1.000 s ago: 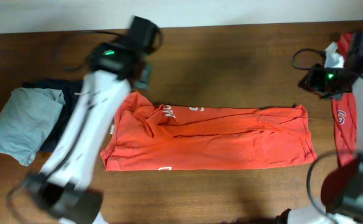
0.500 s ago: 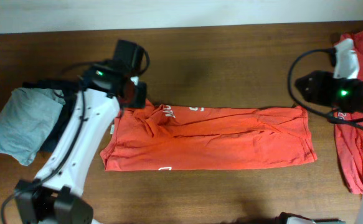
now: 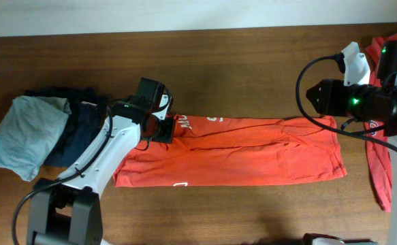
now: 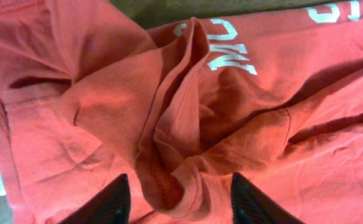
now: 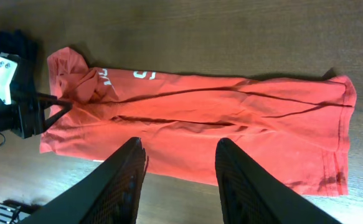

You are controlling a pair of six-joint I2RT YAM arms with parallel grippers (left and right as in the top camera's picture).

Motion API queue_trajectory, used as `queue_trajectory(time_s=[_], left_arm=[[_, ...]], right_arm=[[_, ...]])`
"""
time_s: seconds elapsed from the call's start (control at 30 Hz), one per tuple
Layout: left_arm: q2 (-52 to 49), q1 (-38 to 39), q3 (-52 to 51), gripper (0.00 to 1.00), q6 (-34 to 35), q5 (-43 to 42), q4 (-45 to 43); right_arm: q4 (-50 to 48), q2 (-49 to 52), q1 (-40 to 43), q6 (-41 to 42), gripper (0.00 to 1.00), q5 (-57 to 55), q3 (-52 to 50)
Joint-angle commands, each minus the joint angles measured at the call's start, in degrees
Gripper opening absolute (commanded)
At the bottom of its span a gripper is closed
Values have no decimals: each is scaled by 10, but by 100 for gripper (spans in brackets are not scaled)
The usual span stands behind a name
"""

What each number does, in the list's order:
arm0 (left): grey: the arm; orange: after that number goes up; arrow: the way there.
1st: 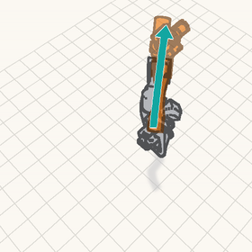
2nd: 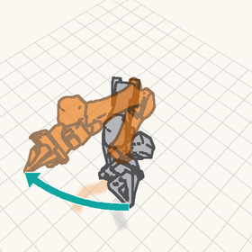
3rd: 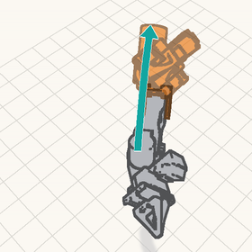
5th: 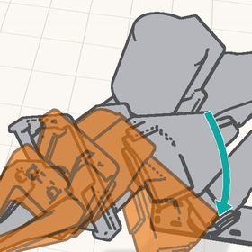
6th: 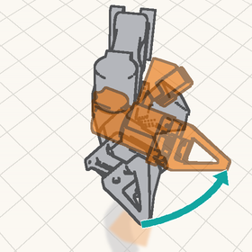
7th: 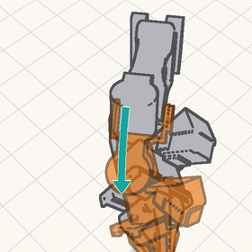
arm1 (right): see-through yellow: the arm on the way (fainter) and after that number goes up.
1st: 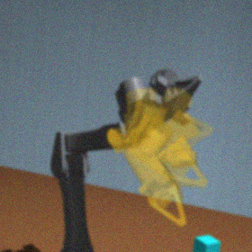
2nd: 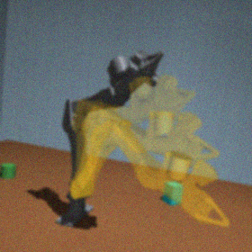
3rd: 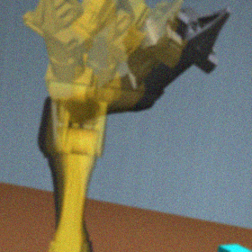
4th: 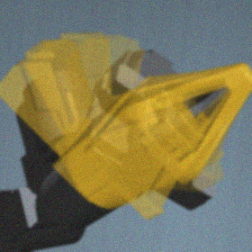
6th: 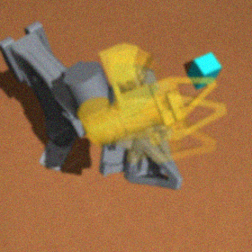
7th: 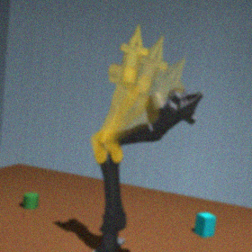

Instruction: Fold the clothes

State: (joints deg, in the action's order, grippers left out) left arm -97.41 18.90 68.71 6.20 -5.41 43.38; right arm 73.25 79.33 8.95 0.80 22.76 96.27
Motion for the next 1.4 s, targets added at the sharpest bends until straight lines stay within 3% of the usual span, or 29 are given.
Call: queue_trajectory(time_s=[0.0,0.1,0.23,0.33,0.53,0.9,1.17,1.23,1.27,1.37], left_arm=[[-2,9,-2,30,-58,-21,-6],[0,14,2,11,-84,-58,-2],[11,25,2,1,-163,-84,19],[14,35,2,1,-246,-84,55],[14,38,2,1,-299,-88,95],[14,38,2,1,-279,-88,143],[14,38,24,44,-238,-87,91],[14,38,39,68,-225,-87,72],[14,38,44,74,-212,-88,54],[13,38,45,79,-201,-82,-6]], right_arm=[[-1,-1,-5,-3,41,-10,3],[-1,-1,-5,-3,41,-10,3],[-1,-1,-5,-4,41,-10,3],[-2,-1,-5,-4,42,-10,3],[-2,5,-4,-4,42,-10,3],[-2,16,-4,-4,43,-10,3],[-2,17,-4,-4,43,-10,3],[-2,17,-4,-4,43,-10,3],[-2,17,-4,-4,44,-10,3],[-2,17,-4,-4,44,-10,3]])
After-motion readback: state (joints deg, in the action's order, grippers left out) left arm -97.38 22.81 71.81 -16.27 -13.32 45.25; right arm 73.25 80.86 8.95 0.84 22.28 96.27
